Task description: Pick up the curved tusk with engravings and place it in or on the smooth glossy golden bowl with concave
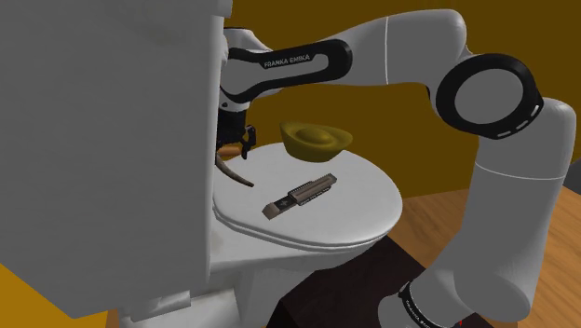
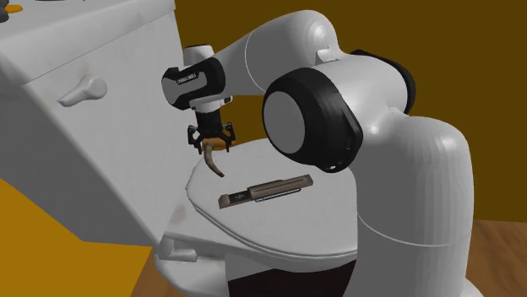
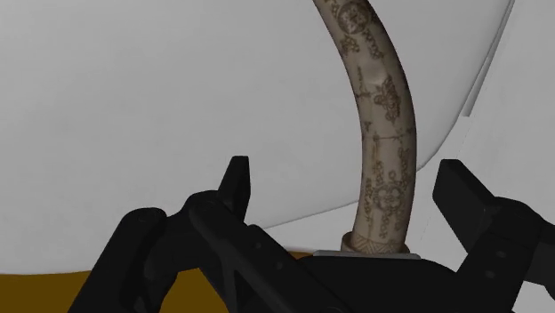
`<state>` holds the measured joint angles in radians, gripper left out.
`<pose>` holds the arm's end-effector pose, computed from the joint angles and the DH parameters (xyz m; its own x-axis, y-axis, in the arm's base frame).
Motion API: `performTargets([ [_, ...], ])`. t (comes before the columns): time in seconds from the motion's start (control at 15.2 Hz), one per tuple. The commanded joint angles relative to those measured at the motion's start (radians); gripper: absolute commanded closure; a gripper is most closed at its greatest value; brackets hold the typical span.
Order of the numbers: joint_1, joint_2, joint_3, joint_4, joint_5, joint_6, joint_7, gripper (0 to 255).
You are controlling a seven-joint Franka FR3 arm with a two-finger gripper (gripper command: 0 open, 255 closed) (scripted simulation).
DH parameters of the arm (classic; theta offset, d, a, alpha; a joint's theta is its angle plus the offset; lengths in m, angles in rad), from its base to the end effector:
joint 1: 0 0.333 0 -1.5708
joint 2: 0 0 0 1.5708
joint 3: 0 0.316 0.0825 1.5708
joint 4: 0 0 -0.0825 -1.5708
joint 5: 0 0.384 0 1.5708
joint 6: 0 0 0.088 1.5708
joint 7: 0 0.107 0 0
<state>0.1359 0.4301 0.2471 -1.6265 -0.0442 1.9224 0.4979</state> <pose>0.6173 0.2260 0.3688 0.9844 -0.1115 -0.1358 -0.1122 -0.9937 0.0023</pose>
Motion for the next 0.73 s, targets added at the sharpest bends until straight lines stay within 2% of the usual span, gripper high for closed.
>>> performTargets([
  [0.0,0.01,0.029,0.006,-0.002,-0.001,0.126,0.004,0],
  [0.46,0.01,0.029,0.007,-0.002,-0.001,0.126,0.004,0],
  [0.53,0.008,0.013,0.008,-0.026,0.003,0.134,0.003,255],
  [0.66,0.006,0.021,0.006,-0.012,0.001,0.127,0.0,255],
])
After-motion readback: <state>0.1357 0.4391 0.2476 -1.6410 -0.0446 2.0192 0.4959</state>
